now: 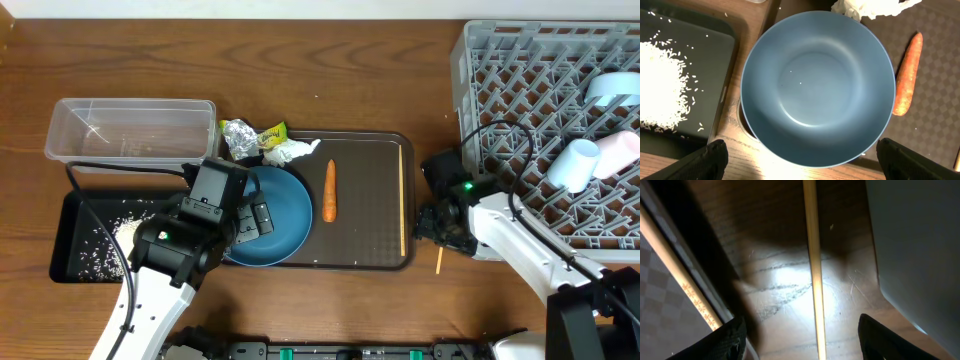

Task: Sort waste into correct bins and load items into the dishwasher rack
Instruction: 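Grasp the wooden chopsticks with the right gripper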

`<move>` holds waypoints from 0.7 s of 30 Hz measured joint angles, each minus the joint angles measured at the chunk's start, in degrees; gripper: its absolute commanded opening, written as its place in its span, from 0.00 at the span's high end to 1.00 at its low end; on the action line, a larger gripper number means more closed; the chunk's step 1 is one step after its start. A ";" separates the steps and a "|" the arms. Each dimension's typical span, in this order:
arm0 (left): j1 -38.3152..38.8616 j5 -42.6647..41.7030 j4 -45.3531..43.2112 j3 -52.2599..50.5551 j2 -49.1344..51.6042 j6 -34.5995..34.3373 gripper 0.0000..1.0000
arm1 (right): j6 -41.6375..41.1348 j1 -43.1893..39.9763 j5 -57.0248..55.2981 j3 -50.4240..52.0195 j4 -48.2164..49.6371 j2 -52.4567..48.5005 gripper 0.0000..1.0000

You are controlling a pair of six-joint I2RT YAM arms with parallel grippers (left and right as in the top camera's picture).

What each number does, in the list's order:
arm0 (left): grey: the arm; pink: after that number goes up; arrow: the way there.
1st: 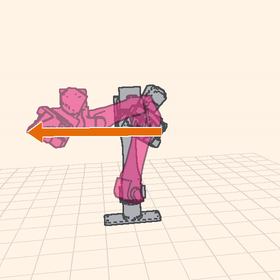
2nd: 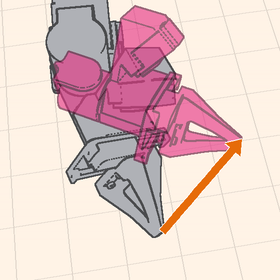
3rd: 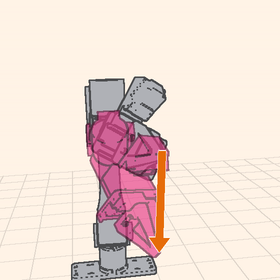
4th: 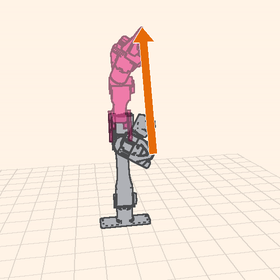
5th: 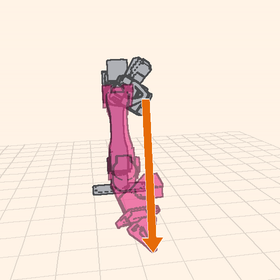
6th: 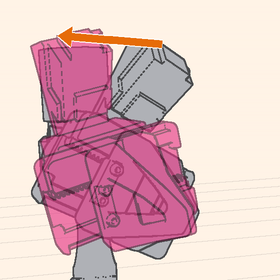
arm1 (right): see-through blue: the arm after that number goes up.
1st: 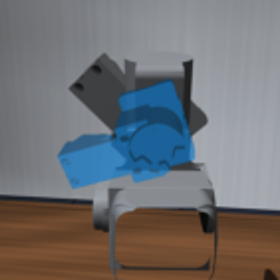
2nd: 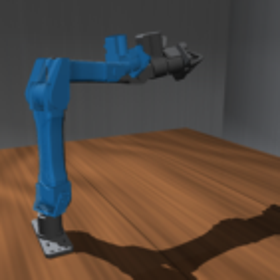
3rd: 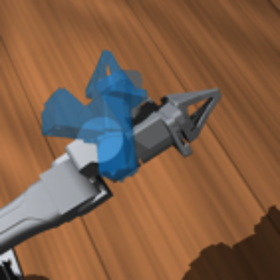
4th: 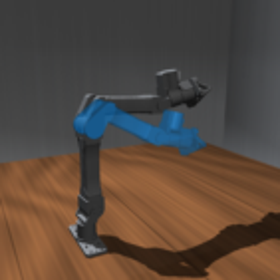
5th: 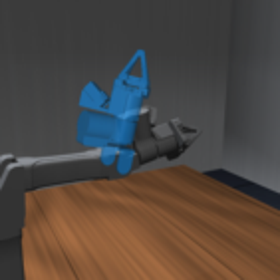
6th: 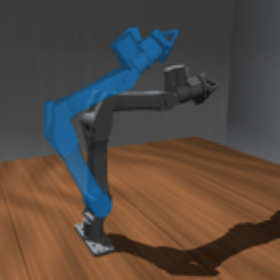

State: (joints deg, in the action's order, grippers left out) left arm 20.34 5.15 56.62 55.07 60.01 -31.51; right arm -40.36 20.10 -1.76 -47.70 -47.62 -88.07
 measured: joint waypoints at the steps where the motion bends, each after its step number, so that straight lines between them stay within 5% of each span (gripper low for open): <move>1: 0.00 0.00 0.00 0.00 -0.02 0.00 0.02 | -0.02 -0.07 0.02 0.26 0.61 0.00 0.29; 21: 0.00 0.00 0.00 0.00 0.00 0.00 0.02 | -0.20 -0.52 -0.66 1.44 3.91 0.00 0.36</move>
State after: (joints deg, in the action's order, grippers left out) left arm 20.34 5.15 56.62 55.07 60.01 -31.51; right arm -40.56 19.57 -2.42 -46.26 -43.70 -88.07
